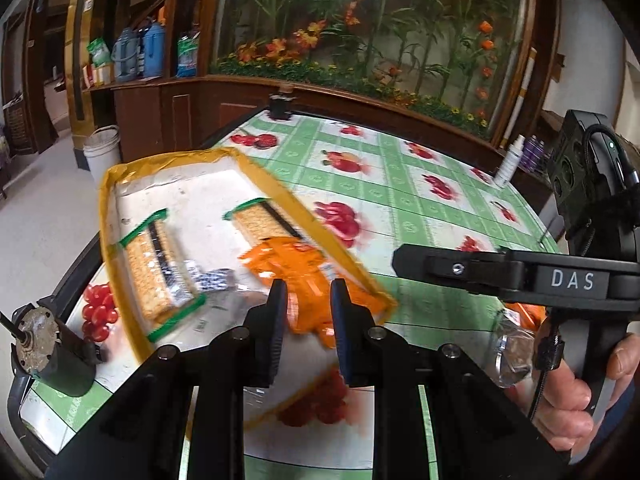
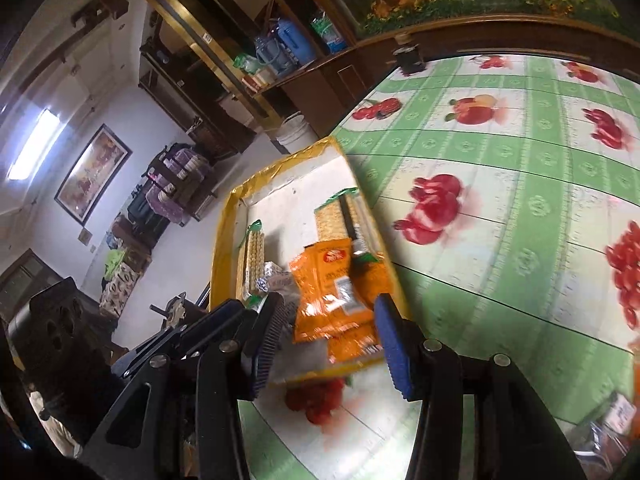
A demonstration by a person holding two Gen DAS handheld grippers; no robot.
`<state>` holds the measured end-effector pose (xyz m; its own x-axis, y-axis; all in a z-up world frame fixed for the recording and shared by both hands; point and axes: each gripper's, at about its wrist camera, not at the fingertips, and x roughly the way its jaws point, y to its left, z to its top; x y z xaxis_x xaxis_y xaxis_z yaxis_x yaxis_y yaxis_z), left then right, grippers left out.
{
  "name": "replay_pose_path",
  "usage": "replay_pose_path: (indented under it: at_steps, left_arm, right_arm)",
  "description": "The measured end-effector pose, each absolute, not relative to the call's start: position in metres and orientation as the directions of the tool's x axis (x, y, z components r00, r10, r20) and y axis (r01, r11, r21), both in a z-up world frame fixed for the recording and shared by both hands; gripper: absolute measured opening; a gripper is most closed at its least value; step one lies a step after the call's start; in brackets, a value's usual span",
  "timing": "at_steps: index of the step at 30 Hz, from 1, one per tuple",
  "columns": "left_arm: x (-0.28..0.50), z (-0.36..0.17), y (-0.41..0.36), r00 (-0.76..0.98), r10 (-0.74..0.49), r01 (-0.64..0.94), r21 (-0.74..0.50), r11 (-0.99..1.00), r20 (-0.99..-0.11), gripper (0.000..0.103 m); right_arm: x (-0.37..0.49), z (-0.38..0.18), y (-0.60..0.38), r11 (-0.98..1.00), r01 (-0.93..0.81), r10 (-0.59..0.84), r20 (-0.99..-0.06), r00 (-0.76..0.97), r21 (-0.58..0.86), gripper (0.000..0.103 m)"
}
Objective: Organize snacks
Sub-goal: 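Grasp the silver foil bag with the left gripper while the right grasps a yellow biscuit packet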
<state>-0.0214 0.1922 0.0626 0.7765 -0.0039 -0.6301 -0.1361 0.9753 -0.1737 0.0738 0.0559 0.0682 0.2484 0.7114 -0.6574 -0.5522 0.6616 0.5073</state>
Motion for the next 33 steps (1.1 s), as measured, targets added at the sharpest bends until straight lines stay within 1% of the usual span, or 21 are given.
replay_pose_path:
  at_steps: [7,11,15,17,18,19,20,21,22,26,30,33]
  left_arm:
    - [-0.025,0.065,0.148,0.769,-0.081,-0.027,-0.16,0.987,-0.634,0.019]
    - [-0.024,0.06,0.119,0.746,-0.129,0.039,-0.151,0.988,-0.653,0.019]
    - [-0.023,0.052,0.085,0.701,-0.219,0.143,-0.167,0.975,-0.678,0.019]
    - [-0.024,0.046,0.063,0.655,-0.294,0.231,-0.186,0.955,-0.696,0.019]
    - [-0.023,0.043,0.052,0.621,-0.336,0.273,-0.206,0.94,-0.708,0.026]
    - [-0.022,0.041,0.044,0.6,-0.355,0.294,-0.216,0.931,-0.717,0.046]
    - [-0.02,0.039,0.034,0.58,-0.366,0.31,-0.218,0.925,-0.728,0.059]
    - [-0.019,0.038,0.026,0.574,-0.365,0.316,-0.214,0.924,-0.733,0.078]
    - [-0.018,0.038,0.016,0.578,-0.361,0.326,-0.199,0.924,-0.732,0.08]
    - [-0.007,0.031,-0.012,0.554,-0.324,0.359,-0.131,0.924,-0.767,0.08]
    - [0.009,0.016,-0.027,0.54,-0.254,0.339,-0.068,0.938,-0.803,0.08]
    - [0.016,0.008,-0.027,0.546,-0.229,0.317,-0.054,0.947,-0.806,0.08]
  right_arm:
    - [0.07,0.071,-0.028,0.71,-0.503,0.681,-0.661,0.315,0.492,0.05]
    - [0.071,0.064,-0.088,0.753,-0.423,0.651,-0.665,0.366,0.504,0.05]
    - [0.07,0.057,-0.138,0.765,-0.35,0.644,-0.651,0.402,0.541,0.05]
    - [0.068,0.057,-0.158,0.766,-0.323,0.642,-0.637,0.426,0.556,0.05]
    - [0.067,0.057,-0.167,0.765,-0.31,0.642,-0.631,0.435,0.564,0.05]
    - [0.067,0.057,-0.174,0.764,-0.301,0.642,-0.625,0.445,0.571,0.05]
    - [0.067,0.057,-0.178,0.766,-0.296,0.638,-0.622,0.453,0.57,0.05]
    - [0.066,0.059,-0.183,0.774,-0.29,0.628,-0.621,0.468,0.563,0.05]
    - [0.066,0.06,-0.187,0.784,-0.283,0.614,-0.623,0.484,0.552,0.05]
    - [0.065,0.06,-0.199,0.826,-0.245,0.554,-0.655,0.514,0.507,0.05]
    - [0.068,0.051,-0.207,0.877,-0.19,0.472,-0.713,0.519,0.442,0.05]
    - [0.071,0.044,-0.209,0.892,-0.176,0.445,-0.734,0.513,0.417,0.05]
